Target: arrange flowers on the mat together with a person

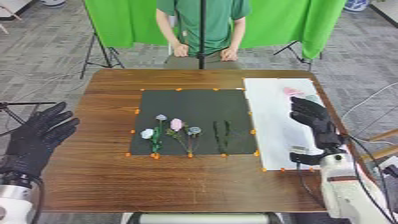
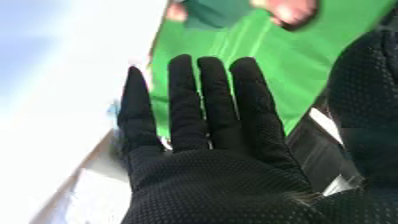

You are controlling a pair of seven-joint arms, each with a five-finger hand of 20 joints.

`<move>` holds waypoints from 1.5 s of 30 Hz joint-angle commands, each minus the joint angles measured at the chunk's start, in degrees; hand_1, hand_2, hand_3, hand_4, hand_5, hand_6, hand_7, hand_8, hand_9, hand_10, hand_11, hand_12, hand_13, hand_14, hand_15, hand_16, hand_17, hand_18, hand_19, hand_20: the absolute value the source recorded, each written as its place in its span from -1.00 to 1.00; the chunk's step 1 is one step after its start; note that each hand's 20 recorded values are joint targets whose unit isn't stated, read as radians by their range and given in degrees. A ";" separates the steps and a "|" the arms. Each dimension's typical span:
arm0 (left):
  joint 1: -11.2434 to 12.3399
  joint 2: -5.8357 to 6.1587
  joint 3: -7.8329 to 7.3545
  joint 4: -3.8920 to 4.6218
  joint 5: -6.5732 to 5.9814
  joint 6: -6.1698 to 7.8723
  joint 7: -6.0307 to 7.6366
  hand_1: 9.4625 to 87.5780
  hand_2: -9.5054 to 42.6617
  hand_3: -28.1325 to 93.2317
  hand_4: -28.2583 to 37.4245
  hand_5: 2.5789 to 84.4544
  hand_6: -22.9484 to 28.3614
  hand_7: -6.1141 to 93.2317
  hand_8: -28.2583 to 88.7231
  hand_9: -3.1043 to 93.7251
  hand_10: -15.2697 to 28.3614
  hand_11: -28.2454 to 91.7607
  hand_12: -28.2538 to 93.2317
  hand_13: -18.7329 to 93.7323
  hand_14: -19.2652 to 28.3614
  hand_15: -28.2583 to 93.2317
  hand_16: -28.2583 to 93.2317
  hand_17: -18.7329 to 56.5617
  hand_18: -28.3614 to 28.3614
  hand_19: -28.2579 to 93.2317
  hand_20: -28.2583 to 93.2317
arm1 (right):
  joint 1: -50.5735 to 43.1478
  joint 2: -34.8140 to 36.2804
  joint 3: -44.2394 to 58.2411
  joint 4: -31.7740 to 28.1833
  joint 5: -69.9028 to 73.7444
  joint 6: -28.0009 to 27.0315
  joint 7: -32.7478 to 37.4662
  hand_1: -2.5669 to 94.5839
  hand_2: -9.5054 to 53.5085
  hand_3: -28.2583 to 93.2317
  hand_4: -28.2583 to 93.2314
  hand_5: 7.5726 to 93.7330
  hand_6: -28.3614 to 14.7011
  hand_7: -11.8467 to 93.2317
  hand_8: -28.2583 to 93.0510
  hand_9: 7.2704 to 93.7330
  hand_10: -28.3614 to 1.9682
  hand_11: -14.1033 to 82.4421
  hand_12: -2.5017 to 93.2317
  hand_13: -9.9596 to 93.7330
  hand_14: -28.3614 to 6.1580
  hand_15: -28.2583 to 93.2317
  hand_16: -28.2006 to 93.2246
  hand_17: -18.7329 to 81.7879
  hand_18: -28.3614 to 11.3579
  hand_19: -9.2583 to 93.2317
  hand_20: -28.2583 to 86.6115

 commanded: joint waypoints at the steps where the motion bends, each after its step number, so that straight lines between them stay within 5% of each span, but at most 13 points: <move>1: 0.31 0.64 0.39 0.38 -0.13 -0.13 0.14 -0.60 -0.63 0.59 -0.85 -0.12 0.08 -0.54 -0.63 -0.24 0.32 -0.16 -0.26 -0.12 0.48 -0.12 -0.48 -0.63 0.79 0.11 -0.34 | 14.49 8.60 -5.62 4.69 -29.65 6.28 11.07 -0.37 -0.99 0.87 -1.00 -0.17 0.16 -0.43 -0.75 -0.13 0.27 -0.43 -0.55 -0.07 0.26 -0.36 -0.02 -0.40 -0.50 -0.04 -0.10; 6: 1.17 0.38 -0.02 0.14 -0.15 0.23 0.00 -0.60 -0.63 0.60 -0.85 -0.12 0.08 -0.54 -0.63 -0.24 0.32 -0.16 -0.26 -0.12 0.48 -0.12 -0.48 -0.63 0.79 0.11 -0.34 | 22.85 10.29 -15.46 11.05 -44.19 6.31 20.29 -0.35 -1.00 0.86 -1.00 -0.16 0.22 -0.39 -0.76 -0.14 0.31 -0.41 -0.55 -0.04 0.30 -0.32 -0.03 -0.37 -0.45 0.08 -0.06; 15: 1.51 0.77 -0.34 -0.06 -0.19 0.21 0.52 -0.61 -0.63 0.60 -0.87 -0.12 0.08 -0.54 -0.63 -0.24 0.32 -0.16 -0.26 -0.12 0.48 -0.11 -0.48 -0.63 0.79 0.11 -0.34 | 32.47 12.01 -25.41 18.57 -53.57 -7.20 28.14 -0.37 -1.00 0.84 -1.00 -0.21 0.36 -0.41 -0.77 -0.16 0.60 -0.47 -0.57 -0.04 0.30 -0.29 -0.05 -0.40 -0.44 0.12 -0.05; 37: 1.57 0.79 -0.48 -0.11 -0.23 0.24 0.50 -0.61 -0.62 0.59 -0.86 -0.12 0.08 -0.54 -0.63 -0.24 0.32 -0.16 -0.26 -0.12 0.48 -0.12 -0.48 -0.63 0.79 0.11 -0.34 | 40.68 9.90 -30.92 25.39 -48.90 -20.80 31.57 -0.37 -1.00 0.85 -1.00 -0.15 0.38 -0.40 -0.77 -0.09 0.57 -0.47 -0.57 0.03 0.32 -0.18 -0.09 -0.41 -0.43 0.13 -0.03; 45: 1.61 0.53 -0.46 -0.25 -0.21 0.09 0.37 -0.61 -0.62 0.59 -0.86 -0.12 0.08 -0.54 -0.63 -0.24 0.32 -0.17 -0.26 -0.12 0.48 -0.12 -0.48 -0.63 0.79 0.11 -0.34 | 41.61 9.15 -31.28 28.40 -49.19 -20.68 30.61 -0.36 -1.00 0.85 -1.00 -0.11 0.45 -0.38 -0.77 -0.03 0.59 -0.45 -0.59 0.10 0.36 -0.15 -0.11 -0.40 -0.43 0.13 -0.03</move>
